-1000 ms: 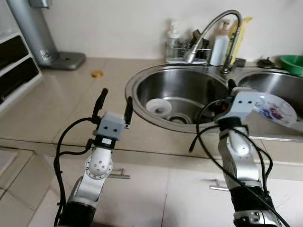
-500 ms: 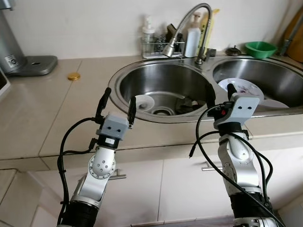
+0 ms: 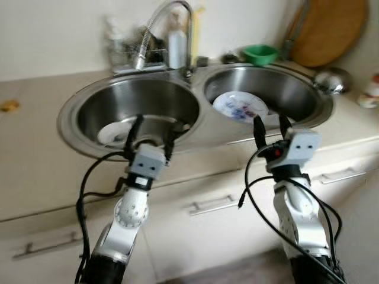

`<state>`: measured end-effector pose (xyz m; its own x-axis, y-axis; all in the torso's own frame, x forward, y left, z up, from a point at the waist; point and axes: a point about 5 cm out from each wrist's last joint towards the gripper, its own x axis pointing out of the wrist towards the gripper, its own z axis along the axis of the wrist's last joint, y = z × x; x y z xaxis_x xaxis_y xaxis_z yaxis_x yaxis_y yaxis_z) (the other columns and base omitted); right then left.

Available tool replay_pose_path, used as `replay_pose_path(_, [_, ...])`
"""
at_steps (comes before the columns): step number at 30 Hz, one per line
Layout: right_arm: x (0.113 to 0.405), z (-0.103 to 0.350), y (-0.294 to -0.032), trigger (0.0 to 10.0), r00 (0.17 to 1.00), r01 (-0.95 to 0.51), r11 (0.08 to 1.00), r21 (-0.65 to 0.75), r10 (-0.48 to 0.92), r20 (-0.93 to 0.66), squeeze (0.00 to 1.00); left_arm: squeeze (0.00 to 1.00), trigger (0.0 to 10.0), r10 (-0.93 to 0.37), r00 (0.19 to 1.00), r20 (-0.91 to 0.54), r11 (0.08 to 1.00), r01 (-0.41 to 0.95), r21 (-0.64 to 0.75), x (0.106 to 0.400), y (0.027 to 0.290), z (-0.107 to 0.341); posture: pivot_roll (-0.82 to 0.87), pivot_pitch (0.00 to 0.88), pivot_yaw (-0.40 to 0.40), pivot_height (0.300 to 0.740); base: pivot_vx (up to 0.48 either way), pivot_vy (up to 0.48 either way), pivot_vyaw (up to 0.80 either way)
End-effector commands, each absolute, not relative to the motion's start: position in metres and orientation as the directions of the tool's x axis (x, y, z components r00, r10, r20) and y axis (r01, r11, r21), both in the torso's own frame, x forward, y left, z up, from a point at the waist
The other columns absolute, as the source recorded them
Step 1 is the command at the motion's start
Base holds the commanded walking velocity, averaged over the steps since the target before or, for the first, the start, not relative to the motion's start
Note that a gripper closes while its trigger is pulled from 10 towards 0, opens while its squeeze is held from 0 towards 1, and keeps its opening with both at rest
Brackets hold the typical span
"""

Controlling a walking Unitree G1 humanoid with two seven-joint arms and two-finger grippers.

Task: Kitchen organization

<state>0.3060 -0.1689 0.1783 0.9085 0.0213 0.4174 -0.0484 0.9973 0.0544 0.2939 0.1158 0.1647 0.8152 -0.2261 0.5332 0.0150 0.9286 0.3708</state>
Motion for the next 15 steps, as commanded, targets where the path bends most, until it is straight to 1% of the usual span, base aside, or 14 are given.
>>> replay_pose_path(1, [0.3035,0.1847,-0.1634,10.0,0.896,-0.068,0.995,0.071,0.030,0.443,0.00,0.00,10.0,-0.231,0.811,0.538,0.926,0.013,0.378,0.2936,0.1168,0.1660,0.04,0.000,0.024,0.740,0.000,-0.480,-0.80])
replay_pose_path(2, [0.3031,0.1845,-0.1633,10.0,0.896,-0.068,0.995,0.071,0.030,0.442,0.00,0.00,10.0,-0.233,0.810,0.539,0.925,0.014,0.379,0.2934,0.1167,0.1661,0.04,0.000,0.024,0.740,0.000,-0.274,-0.80])
replay_pose_path(12, [0.3010,0.1810,-0.1632,10.0,0.904,-0.075,0.995,0.067,0.039,0.426,0.00,0.00,10.0,-0.238,0.826,0.511,0.931,0.044,0.363,0.2933,0.1154,0.1606,0.04,0.000,0.017,0.740,0.000,0.000,-0.80])
replay_pose_path(15, [0.3004,0.1792,-0.1638,10.0,0.908,-0.075,0.995,0.065,0.041,0.416,0.00,0.00,10.0,-0.239,0.834,0.498,0.933,0.055,0.357,0.2928,0.1151,0.1581,0.04,0.000,0.015,0.740,0.000,0.441,-0.80])
